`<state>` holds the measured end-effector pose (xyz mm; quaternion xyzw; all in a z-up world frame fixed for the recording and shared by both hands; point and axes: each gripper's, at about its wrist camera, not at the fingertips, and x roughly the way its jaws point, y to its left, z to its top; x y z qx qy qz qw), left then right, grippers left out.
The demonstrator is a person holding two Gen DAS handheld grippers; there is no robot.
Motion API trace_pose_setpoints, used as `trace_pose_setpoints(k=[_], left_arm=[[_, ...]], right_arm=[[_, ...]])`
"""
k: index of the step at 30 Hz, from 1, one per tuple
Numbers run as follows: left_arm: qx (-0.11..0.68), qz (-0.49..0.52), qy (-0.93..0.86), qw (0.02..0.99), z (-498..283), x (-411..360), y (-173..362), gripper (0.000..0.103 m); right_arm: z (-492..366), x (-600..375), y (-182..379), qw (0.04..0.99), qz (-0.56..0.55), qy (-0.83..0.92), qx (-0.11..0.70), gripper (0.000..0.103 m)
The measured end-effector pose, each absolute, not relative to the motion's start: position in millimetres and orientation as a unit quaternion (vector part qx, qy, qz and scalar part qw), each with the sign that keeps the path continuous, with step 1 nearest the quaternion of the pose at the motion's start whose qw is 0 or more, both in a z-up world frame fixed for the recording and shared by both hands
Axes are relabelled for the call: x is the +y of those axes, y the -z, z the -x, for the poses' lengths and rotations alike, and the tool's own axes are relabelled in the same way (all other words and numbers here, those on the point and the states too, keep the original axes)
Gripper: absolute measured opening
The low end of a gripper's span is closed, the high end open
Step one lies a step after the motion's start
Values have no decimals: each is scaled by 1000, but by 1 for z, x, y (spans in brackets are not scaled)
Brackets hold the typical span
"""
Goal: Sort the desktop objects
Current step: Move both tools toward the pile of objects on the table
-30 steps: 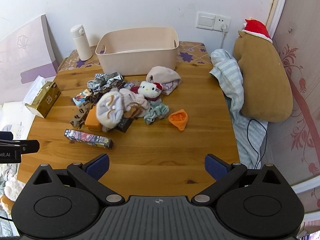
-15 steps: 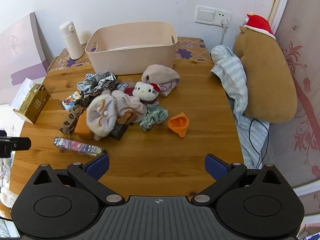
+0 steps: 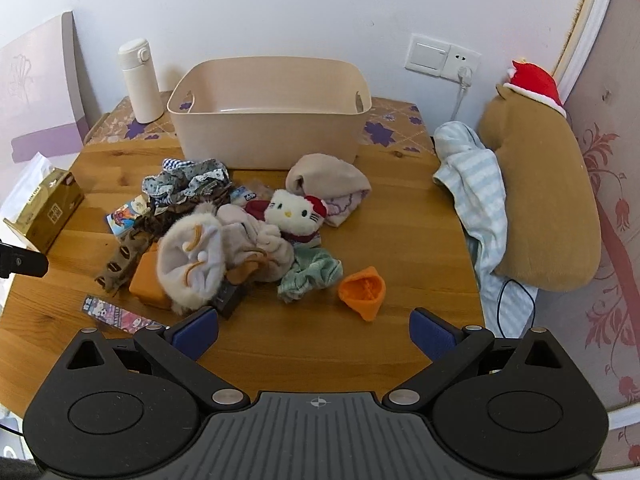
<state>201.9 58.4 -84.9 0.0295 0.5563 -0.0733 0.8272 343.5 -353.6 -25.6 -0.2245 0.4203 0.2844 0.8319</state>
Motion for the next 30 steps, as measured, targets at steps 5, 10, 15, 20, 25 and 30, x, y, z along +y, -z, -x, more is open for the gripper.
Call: trace_pose_setpoints(k=[5,10,15,20,25,30], left_arm=[[553,-38,76,829,-212,62,91,84],[564,-30,68,822,-222,68,103,84],[571,-38,64,817,-233,69,115,84],[578,-39,66,813,-245,68,127,84],[585,-39,79,806,-259,58,143,84],[596,-57,80,797,-271,48,158,84]], right_arm=[[-353,-345,35,834,222,-281,421,103],[-364,-335,51,818,244,-294,429,103],[-376,-328,67,808,261,-295,438,103],[-393,-320,77,800,274,-300,441,103],[-413,-311,90,791,295,-309,439,103],[-429,-303,104,778,314,-321,439,103]])
